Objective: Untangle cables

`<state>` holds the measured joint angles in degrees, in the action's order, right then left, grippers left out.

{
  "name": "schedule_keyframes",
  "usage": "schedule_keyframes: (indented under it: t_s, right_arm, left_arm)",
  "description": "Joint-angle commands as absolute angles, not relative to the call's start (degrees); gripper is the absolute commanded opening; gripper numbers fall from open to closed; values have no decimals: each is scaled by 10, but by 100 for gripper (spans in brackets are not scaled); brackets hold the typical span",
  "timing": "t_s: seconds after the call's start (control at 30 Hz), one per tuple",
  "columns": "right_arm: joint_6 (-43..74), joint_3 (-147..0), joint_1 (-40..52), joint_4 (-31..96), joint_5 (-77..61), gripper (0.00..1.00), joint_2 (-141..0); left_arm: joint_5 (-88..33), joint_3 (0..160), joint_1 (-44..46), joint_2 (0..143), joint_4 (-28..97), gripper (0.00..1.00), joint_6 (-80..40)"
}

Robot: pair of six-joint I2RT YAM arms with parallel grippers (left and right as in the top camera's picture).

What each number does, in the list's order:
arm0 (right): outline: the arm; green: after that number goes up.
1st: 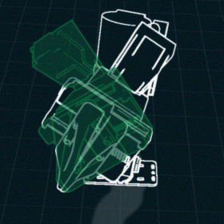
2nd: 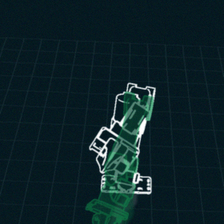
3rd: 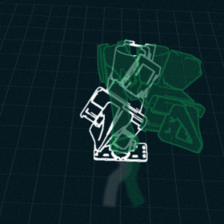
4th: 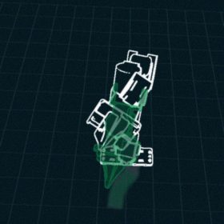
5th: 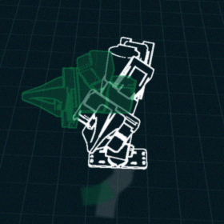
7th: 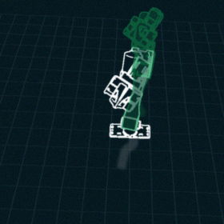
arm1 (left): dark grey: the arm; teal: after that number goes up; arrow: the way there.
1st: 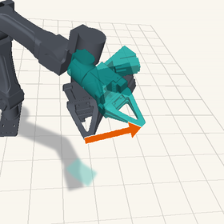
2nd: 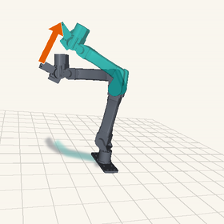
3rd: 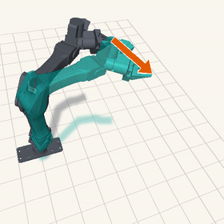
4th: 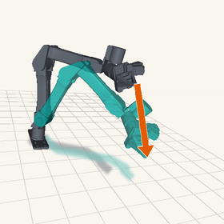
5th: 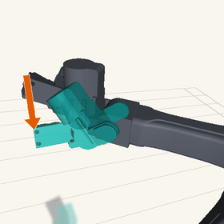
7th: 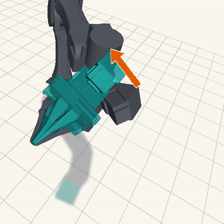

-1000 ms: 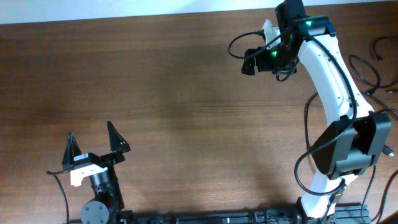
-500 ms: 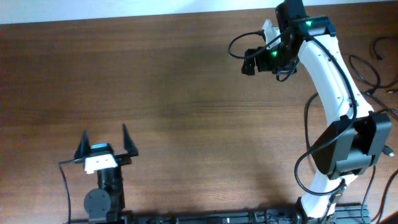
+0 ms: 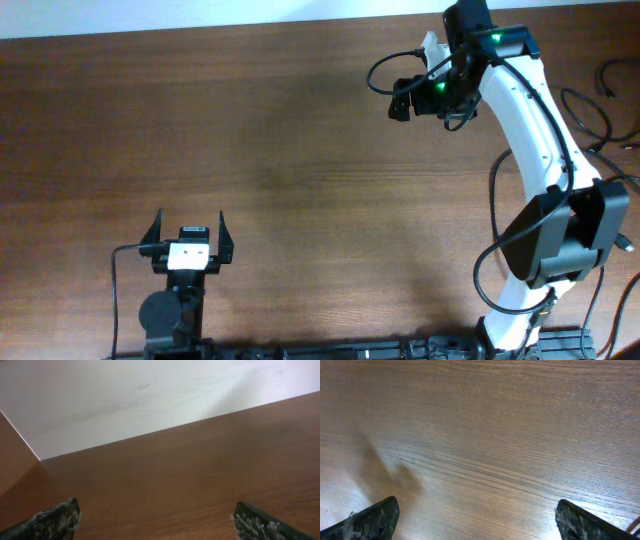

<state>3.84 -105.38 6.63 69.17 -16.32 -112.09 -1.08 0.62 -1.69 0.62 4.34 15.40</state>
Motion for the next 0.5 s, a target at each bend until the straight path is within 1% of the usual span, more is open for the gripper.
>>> schedule_keyframes:
  t_s: [0.0, 0.47]
  right_arm:
    - [34, -1063, 67, 692, -158, 99, -1119]
    - [34, -1063, 67, 692, -158, 99, -1119]
  left_arm:
    - [1, 5, -20, 2, 48, 99, 146]
    - [4, 5, -19, 3, 48, 99, 146]
